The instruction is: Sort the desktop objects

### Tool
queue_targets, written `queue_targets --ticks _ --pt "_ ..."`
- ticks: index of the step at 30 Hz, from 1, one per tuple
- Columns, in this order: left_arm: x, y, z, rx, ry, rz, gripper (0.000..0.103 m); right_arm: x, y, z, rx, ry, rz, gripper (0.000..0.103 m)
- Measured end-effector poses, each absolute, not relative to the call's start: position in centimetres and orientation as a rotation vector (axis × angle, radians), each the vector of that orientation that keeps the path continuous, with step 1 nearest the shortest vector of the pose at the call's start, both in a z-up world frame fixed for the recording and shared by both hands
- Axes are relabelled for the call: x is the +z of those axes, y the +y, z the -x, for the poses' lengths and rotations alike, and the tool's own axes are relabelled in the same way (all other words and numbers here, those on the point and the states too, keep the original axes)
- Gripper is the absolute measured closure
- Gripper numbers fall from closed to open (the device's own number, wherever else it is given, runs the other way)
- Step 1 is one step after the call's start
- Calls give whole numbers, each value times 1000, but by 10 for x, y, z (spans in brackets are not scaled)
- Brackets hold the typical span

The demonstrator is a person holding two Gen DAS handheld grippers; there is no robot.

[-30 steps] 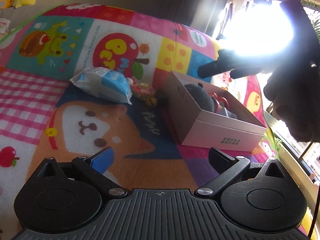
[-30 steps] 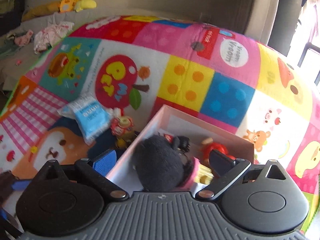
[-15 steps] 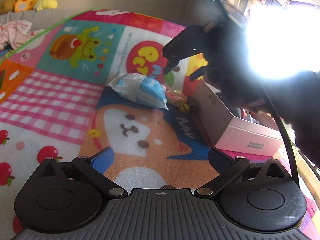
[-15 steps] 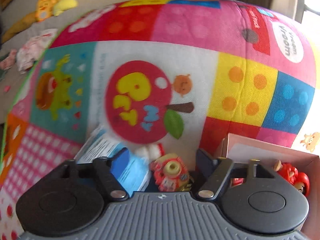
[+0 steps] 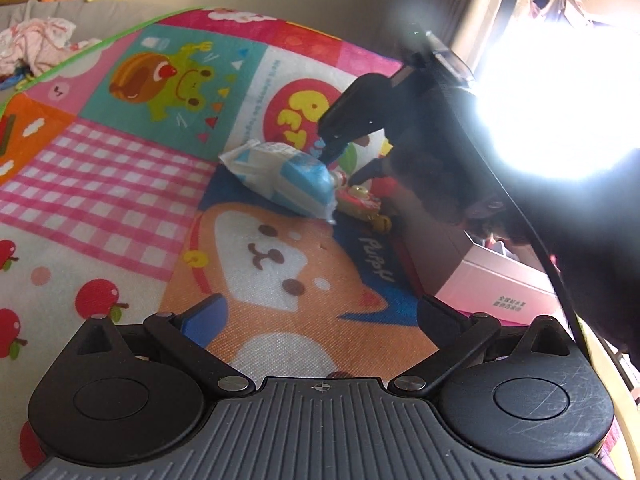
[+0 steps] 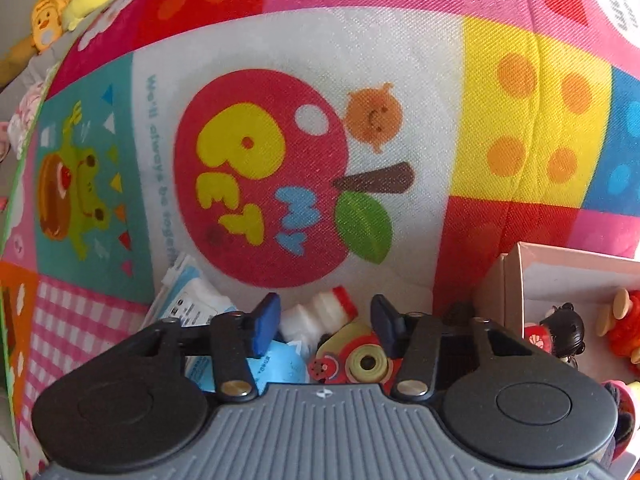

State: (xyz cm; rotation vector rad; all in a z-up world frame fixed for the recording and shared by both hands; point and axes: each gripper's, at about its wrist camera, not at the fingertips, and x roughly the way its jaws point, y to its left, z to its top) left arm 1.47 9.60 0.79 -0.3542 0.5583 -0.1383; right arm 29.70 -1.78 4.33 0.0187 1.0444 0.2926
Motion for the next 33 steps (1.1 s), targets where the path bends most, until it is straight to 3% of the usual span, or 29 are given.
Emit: queue_targets --ticks 3,5,8,16,18,20,23,26,33 --pt "7 98 -15 -145 562 370 0 43 -21 -287 370 1110 -17 81" --pt "7 99 -16 -146 564 372 0 40 -22 -277 403 1147 7 83" --pt "8 97 -15 -146 560 362 0 38 -21 -261 451 1173 51 83" --pt "8 101 -15 -143 556 386 0 57 -21 -270 395 1005 -14 76" --pt "8 101 -15 -149 554 386 0 50 -13 -278 359 979 26 63" --pt "8 101 -14 -153 551 383 0 44 -10 -282 332 971 78 58" --pt "8 101 -15 -155 554 388 0 39 -7 -287 378 1035 76 60" --pt "8 102 -14 -158 553 396 0 46 -1 -276 415 1003 158 78" --pt "7 104 -15 -162 555 412 0 89 -50 -223 531 963 66 79"
